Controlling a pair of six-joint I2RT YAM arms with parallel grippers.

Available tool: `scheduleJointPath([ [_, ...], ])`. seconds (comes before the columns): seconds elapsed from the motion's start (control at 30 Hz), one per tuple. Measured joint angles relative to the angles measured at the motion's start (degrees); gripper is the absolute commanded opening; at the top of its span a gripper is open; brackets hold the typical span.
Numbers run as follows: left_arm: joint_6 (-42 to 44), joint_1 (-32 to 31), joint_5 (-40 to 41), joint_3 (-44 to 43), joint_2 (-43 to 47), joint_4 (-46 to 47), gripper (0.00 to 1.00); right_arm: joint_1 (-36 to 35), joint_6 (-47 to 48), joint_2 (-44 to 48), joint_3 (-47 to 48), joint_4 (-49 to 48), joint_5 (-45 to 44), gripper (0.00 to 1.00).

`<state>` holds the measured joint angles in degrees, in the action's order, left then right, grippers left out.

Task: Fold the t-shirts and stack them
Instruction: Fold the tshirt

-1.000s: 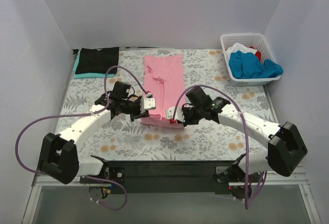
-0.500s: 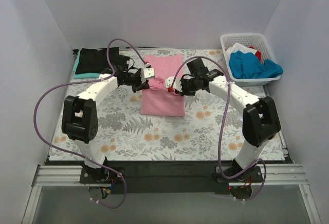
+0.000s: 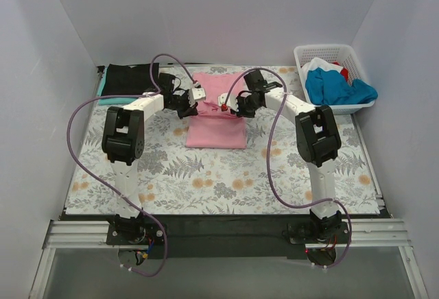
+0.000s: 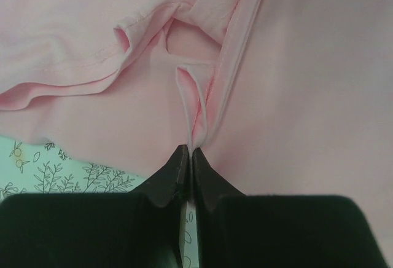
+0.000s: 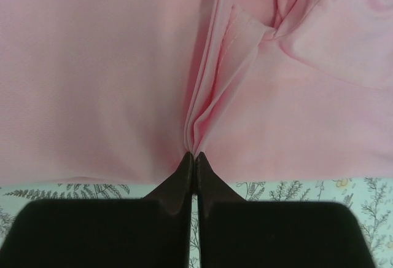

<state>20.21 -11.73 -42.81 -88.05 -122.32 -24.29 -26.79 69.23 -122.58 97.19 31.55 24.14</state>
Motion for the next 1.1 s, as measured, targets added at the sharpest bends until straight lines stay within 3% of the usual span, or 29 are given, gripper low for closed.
scheduleJointPath([
  [1.0,0.5,0.0,-0.1,-2.1,-2.2,3.6,0.00,1.1,0.5,-3.0,2.0,0.0,-0.9,0.01],
  [1.1,0.4,0.0,-0.1,-2.1,-2.2,4.0,0.04,1.2,0.5,-3.0,2.1,-0.1,-1.2,0.01],
])
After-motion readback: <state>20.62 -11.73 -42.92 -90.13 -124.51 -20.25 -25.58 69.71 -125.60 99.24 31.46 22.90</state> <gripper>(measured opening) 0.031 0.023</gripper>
